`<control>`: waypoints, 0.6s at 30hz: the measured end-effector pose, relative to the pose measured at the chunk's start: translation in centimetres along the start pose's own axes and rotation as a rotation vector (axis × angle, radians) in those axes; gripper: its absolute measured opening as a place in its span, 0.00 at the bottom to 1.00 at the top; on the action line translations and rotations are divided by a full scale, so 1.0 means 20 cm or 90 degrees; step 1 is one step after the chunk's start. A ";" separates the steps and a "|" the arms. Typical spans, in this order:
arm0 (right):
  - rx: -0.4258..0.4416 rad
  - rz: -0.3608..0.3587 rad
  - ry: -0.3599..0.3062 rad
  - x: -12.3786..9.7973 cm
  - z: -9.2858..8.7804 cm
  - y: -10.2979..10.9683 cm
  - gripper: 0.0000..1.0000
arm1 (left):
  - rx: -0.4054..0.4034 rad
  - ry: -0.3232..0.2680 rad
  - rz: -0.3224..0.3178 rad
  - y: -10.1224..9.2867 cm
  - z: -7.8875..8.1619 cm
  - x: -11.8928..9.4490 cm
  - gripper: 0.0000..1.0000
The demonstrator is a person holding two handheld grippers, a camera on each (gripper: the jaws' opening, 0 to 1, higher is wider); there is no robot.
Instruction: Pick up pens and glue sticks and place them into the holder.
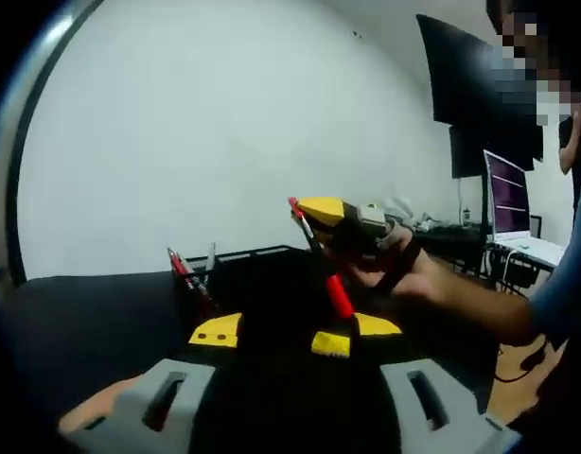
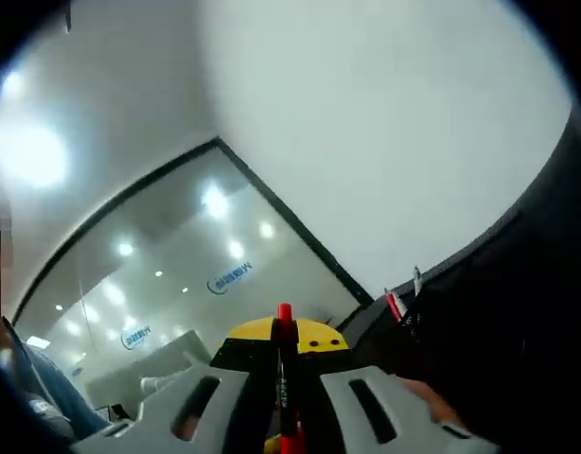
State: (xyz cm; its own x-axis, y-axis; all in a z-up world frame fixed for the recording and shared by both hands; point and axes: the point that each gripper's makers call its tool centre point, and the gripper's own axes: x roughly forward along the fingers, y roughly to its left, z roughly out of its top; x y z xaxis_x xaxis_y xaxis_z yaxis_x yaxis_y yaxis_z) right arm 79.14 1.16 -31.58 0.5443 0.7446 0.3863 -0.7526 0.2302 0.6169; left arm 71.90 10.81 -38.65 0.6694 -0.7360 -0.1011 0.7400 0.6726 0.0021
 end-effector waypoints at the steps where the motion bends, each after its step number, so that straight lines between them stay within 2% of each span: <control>1: -0.006 -0.002 0.001 0.00 0.00 0.00 0.03 | 0.000 0.000 -0.004 0.01 0.00 -0.02 0.50; 3: -0.028 -0.008 0.002 0.00 0.01 0.00 0.03 | -0.012 -0.008 -0.024 0.03 0.00 -0.06 0.62; 5: -0.074 -0.024 0.012 -0.01 0.02 -0.01 0.03 | -0.012 -0.012 -0.033 0.06 -0.01 -0.09 0.74; 9: -0.188 -0.065 0.042 -0.02 0.01 -0.03 0.03 | -0.035 -0.019 -0.052 0.12 -0.04 -0.19 0.87; 11: -0.205 -0.067 0.046 -0.02 0.01 -0.02 0.03 | -0.042 -0.019 -0.059 0.15 -0.06 -0.22 0.96; 15: -0.247 -0.071 0.054 -0.02 0.01 0.00 0.03 | -0.054 -0.011 -0.074 0.19 -0.12 -0.28 0.96; 18: -0.288 -0.073 0.065 -0.03 0.00 0.02 0.03 | -0.061 0.005 -0.063 0.24 -0.19 -0.31 0.96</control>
State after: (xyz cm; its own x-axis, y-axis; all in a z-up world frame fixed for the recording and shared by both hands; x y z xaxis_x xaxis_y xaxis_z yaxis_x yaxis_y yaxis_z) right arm 78.50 0.88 -31.51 0.6115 0.7509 0.2494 -0.7877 0.5476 0.2824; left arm 71.12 18.89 -41.79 0.5922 -0.7990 -0.1040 0.7925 0.6009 -0.1039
